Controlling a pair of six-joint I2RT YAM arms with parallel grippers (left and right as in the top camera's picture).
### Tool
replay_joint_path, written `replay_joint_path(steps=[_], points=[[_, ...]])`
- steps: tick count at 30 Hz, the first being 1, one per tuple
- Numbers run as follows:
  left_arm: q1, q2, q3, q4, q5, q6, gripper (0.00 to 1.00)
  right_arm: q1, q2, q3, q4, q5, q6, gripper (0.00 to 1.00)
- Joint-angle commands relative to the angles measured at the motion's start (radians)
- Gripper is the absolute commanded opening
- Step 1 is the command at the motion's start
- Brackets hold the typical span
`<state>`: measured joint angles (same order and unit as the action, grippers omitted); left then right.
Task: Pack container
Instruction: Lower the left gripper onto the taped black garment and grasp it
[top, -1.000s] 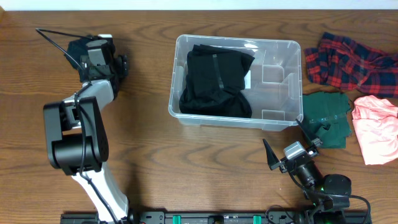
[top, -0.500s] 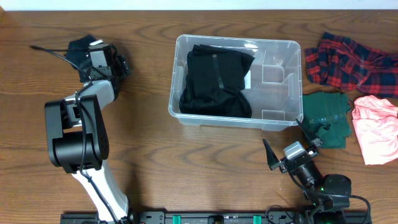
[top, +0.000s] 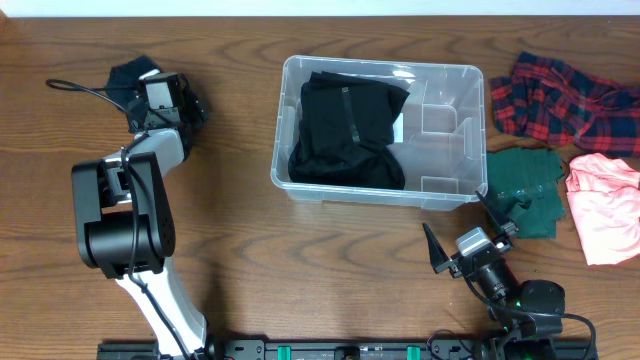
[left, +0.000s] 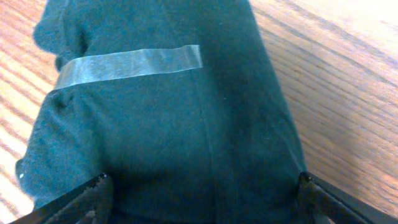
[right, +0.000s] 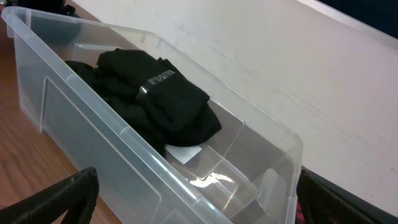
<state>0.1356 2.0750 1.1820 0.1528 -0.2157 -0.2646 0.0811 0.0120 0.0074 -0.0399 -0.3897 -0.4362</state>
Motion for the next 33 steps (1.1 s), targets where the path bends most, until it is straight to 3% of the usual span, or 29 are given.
replay_joint_path(steps=[1,5,9,13,18,23,33], points=[[0.005,0.027,-0.002,-0.017,-0.040,-0.010,0.89,0.005,-0.005,-0.002,-0.002,-0.006,-0.010,0.99],[0.005,0.029,-0.002,-0.039,-0.040,-0.010,0.73,0.005,-0.005,-0.002,-0.002,-0.006,-0.010,0.99],[0.005,0.029,-0.002,-0.053,-0.040,-0.010,0.68,0.005,-0.005,-0.002,-0.002,-0.006,-0.010,0.99],[0.005,0.029,-0.002,-0.084,-0.040,-0.010,0.56,0.005,-0.005,-0.002,-0.002,-0.006,-0.010,0.99],[0.005,0.029,-0.002,-0.130,-0.040,-0.009,0.51,0.005,-0.005,-0.002,-0.002,-0.006,-0.010,0.99],[0.005,0.029,-0.002,-0.221,-0.040,-0.010,0.35,0.005,-0.005,-0.002,-0.002,-0.006,-0.010,0.99],[0.004,-0.029,-0.002,-0.583,0.016,-0.011,0.35,0.005,-0.005,-0.002,-0.002,-0.006,-0.010,0.99]])
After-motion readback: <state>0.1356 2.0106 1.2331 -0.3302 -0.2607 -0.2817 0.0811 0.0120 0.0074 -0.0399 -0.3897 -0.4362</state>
